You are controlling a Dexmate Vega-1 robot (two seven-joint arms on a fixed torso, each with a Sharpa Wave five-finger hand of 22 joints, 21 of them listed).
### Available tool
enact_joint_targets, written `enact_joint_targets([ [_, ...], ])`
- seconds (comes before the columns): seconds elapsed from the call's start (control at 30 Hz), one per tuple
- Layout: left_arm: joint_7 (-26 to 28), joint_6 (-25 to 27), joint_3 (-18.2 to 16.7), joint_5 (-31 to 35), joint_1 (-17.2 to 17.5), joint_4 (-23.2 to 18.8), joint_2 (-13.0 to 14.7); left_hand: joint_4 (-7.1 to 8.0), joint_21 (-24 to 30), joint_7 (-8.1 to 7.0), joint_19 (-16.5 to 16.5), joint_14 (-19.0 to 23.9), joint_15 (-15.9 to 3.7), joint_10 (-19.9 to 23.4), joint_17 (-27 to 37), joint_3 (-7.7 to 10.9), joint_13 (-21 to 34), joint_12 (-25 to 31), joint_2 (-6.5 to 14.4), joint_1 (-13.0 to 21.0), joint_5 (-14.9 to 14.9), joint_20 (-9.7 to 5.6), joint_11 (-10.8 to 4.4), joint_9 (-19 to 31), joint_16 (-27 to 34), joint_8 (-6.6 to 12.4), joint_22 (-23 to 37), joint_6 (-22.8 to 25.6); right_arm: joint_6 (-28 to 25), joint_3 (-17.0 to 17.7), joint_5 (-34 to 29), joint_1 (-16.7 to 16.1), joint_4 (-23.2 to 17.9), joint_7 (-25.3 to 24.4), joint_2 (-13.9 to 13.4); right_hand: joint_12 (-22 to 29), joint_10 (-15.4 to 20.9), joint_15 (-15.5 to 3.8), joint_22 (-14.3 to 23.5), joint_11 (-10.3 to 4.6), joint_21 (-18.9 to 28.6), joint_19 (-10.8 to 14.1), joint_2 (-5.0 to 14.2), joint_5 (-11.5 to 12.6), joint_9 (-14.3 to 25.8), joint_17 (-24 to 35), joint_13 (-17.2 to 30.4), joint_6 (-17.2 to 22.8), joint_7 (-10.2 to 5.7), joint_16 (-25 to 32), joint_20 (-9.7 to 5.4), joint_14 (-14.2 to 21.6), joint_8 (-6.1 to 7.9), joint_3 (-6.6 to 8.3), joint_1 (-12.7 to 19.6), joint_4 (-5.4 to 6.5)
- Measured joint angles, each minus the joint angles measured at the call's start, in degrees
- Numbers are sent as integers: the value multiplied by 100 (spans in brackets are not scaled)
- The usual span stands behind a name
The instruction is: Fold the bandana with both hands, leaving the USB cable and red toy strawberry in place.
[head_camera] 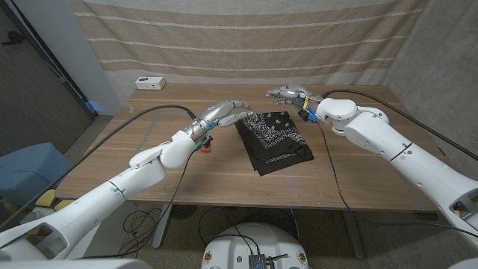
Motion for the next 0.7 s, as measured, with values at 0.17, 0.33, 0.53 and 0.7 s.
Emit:
enact_joint_targets([
  [0.17, -238, 291, 0, -390, 85, 0, 0, 275, -75, -202, -248, -361, 44, -412, -108, 79, -171, -307, 81, -155, 0, 19, -4, -91, -105, -92, -27, -639, 36, 21, -432, -337, -354, 0, -87, 41, 2, -55, 0, 2, 44, 130, 0, 0, 0, 18, 0, 31, -31, 29, -49, 71, -44, -11, 0, -29],
  [0.33, -391, 510, -244, -836, 153, -45, 64, 495, -131, -302, -327, -522, 118, -614, -143, 131, -269, -436, 28, -268, 0, -2, 33, -119, -150, -128, -27, -1076, 50, 60, -493, -664, -578, -625, -103, 62, 80, -78, 0, 2, 84, 203, 0, 0, 0, 18, 0, 51, -52, 62, -60, 155, -44, -11, 0, -29],
  [0.53, -421, 566, -244, -1512, 153, -45, 64, 584, -131, -353, -357, -592, 188, -724, -164, 108, -325, -521, 21, -322, 0, -32, 106, -119, -150, -128, -50, -1327, 50, 108, -493, -973, -648, -625, -42, 62, 82, -95, 0, 0, 116, 295, 15, 0, 0, 18, 0, 73, -73, 106, -89, 277, -44, 4, 15, -44],
  [0.7, -386, 473, -748, -2219, 574, 112, -99, 629, -131, -343, -399, -645, 217, -756, -169, 106, -352, -523, -10, -382, 0, -74, 138, -145, -150, -128, -53, -1398, 573, 154, -1483, -1191, -562, -1727, 78, 83, 154, -141, 0, -9, 133, 357, 31, 0, -1, 18, -29, 124, -83, 120, -112, 340, -44, 5, 31, -92],
])
